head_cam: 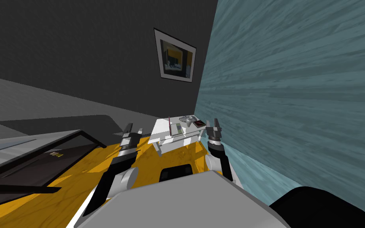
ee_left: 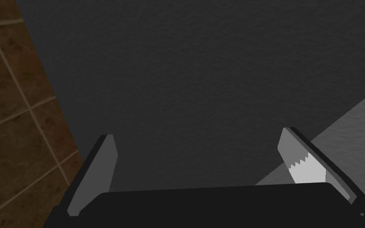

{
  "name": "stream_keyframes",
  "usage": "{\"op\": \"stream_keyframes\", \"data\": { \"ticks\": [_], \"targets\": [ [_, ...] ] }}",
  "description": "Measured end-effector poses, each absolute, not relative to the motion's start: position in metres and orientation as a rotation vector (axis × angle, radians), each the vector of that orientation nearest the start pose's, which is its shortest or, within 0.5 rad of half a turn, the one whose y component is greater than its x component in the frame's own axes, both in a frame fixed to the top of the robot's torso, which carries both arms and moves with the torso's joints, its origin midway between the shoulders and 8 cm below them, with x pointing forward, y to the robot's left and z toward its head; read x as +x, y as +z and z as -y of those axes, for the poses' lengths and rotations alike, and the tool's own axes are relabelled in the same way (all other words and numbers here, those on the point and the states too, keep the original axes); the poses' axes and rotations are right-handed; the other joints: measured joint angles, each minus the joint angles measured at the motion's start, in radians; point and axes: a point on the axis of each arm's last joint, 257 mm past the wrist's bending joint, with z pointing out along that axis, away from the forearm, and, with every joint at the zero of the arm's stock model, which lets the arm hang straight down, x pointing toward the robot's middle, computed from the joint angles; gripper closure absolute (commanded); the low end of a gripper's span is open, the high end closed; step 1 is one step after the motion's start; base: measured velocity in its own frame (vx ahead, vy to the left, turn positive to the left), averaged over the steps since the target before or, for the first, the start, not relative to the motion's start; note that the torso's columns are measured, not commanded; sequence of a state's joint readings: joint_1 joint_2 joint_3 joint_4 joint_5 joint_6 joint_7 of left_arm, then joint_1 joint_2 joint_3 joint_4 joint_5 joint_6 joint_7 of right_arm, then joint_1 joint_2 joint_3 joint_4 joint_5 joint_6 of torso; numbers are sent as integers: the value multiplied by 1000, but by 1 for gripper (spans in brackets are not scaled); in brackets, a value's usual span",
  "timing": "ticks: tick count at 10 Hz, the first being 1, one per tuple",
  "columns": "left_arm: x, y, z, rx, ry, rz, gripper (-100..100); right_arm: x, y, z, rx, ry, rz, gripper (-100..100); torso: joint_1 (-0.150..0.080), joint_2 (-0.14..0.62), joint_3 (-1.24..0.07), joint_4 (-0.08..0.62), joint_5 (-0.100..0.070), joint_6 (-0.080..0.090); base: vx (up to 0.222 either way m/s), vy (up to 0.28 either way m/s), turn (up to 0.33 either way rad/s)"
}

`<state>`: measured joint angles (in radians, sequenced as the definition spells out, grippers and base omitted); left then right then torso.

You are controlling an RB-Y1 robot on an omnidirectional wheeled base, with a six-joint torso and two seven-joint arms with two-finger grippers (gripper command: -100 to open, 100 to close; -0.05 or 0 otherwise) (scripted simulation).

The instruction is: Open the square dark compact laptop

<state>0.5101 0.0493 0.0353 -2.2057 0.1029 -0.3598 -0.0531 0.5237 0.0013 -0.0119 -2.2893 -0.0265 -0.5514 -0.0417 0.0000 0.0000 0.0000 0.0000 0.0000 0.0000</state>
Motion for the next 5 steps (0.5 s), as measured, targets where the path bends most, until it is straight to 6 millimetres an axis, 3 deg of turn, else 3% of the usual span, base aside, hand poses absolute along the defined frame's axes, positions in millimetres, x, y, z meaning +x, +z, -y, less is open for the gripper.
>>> {"op": "stream_keyframes", "data": {
  "ticks": [2, 5],
  "targets": [
    [372, -41, -308, -842, -1222, -755, 0, 330, 31, 287, 655, 1346, -554, 0, 0, 104, -209, 105, 0, 0, 0, 0, 0],
    [372, -41, -308, -842, -1222, -755, 0, 330, 31, 287, 655, 1346, -554, 0, 0, 322, -644, 322, 0, 0, 0, 0, 0]
  ]
}}
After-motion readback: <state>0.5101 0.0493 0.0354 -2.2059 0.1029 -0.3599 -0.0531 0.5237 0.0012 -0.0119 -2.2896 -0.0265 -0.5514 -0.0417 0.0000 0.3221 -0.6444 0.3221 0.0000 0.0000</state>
